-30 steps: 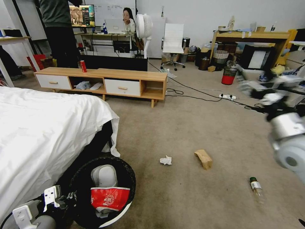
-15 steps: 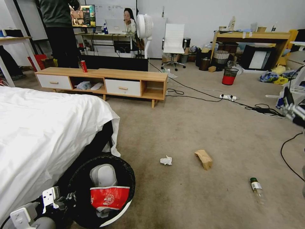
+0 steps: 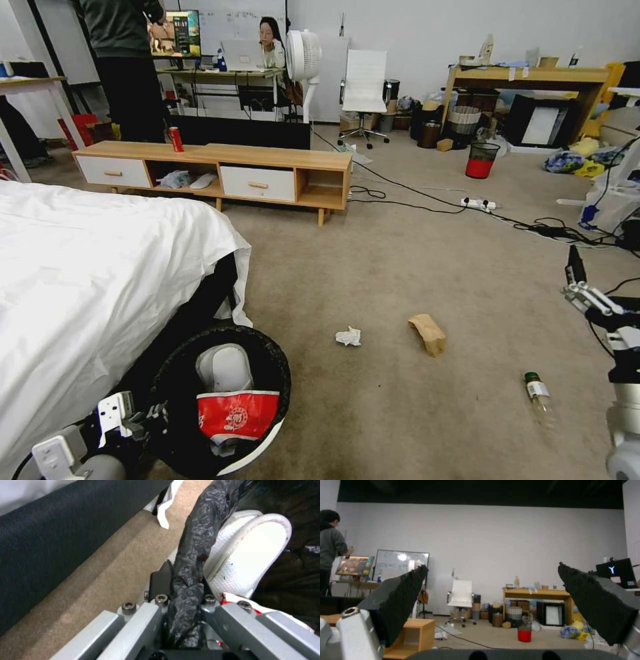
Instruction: Pick up the trash bin and place the garbage on the floor into it.
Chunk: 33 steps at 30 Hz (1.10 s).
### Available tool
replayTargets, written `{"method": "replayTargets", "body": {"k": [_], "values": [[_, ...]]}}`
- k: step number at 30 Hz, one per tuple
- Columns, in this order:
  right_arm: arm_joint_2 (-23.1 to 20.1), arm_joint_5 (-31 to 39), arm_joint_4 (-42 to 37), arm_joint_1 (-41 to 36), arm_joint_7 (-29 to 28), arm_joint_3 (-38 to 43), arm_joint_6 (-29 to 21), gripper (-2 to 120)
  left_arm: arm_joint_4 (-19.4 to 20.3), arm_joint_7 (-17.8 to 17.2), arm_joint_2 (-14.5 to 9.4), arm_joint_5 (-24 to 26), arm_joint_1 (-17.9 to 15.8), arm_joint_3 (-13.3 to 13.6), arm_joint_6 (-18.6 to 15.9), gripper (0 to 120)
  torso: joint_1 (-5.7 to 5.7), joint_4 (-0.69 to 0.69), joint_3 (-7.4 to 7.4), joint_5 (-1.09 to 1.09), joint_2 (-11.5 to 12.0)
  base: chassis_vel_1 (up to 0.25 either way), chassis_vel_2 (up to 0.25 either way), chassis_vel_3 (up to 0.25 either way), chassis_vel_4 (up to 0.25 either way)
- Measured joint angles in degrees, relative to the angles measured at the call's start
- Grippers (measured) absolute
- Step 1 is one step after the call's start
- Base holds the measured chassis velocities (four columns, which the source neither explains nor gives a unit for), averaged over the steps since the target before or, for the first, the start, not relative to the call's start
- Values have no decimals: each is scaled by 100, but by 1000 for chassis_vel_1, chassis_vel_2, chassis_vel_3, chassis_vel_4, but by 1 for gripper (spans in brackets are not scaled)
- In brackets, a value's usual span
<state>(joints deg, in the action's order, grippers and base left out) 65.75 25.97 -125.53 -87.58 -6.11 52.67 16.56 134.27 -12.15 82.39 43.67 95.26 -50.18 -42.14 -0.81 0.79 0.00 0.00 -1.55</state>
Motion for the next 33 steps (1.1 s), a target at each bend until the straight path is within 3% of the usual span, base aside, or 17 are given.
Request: {"method": "replayTargets", "body": {"k": [7,33], "values": [[215,-132,155,-90,18,-34,193,100,-91,3,26,0,-42,4,0,2,0,1,0,1,0,0,0,0,0],[184,-119,130,-111,-14,-66,63,100,-135,132,-10,-116,-51,24,0,2,0,0,0,0,0,0,0,0,0]]}}
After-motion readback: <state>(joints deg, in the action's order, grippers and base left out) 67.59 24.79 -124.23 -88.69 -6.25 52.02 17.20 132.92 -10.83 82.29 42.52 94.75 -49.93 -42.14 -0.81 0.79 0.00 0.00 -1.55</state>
